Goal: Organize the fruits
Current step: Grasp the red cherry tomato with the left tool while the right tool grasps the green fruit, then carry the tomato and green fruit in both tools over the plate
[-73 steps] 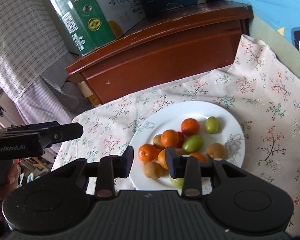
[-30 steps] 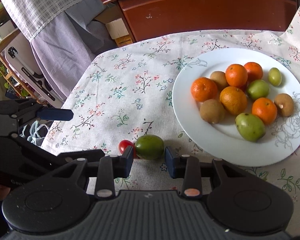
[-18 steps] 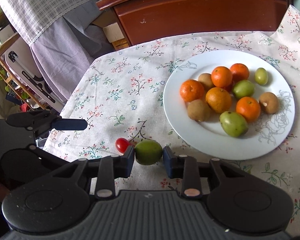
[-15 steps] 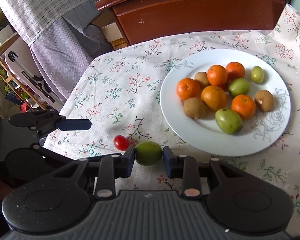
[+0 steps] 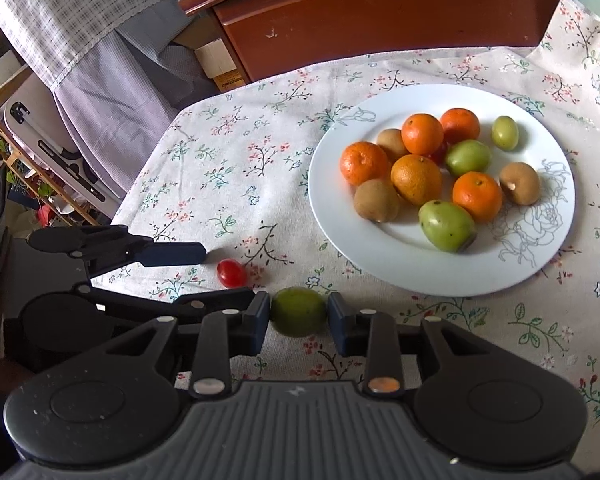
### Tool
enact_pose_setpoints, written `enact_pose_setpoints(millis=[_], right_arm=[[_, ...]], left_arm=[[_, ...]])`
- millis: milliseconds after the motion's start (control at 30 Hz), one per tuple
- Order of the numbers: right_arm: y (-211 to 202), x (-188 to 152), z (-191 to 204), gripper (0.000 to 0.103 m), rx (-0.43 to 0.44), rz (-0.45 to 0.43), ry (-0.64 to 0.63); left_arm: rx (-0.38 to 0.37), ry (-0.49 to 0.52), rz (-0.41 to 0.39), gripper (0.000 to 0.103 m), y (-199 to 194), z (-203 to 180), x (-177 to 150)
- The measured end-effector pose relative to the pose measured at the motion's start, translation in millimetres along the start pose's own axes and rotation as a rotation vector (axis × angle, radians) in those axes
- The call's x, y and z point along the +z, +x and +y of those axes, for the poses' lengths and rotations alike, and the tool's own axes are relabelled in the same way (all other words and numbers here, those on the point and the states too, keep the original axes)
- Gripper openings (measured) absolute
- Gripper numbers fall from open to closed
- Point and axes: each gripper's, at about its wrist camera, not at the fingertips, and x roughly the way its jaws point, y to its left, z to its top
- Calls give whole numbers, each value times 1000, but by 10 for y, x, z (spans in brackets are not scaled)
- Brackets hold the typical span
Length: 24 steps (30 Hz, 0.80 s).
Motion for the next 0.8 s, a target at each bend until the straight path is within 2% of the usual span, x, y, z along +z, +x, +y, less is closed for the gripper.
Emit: enact_pose_setpoints(millis=[100,367,567,800], right_arm=[[9,-2,-2,33,2,3,3],[30,-4,17,32,-4,6,-18],[25,-2,29,31,-9,2,-24],[-80,47,24,31,0,-33,-19]], left_arm=[[-23,-2,-2,36,-5,-12,6],[-35,12,-7,24,-27,-52,7],[-29,16,-13,24,-54,-76,19],[-27,2,-67,24,-171,-87,122]])
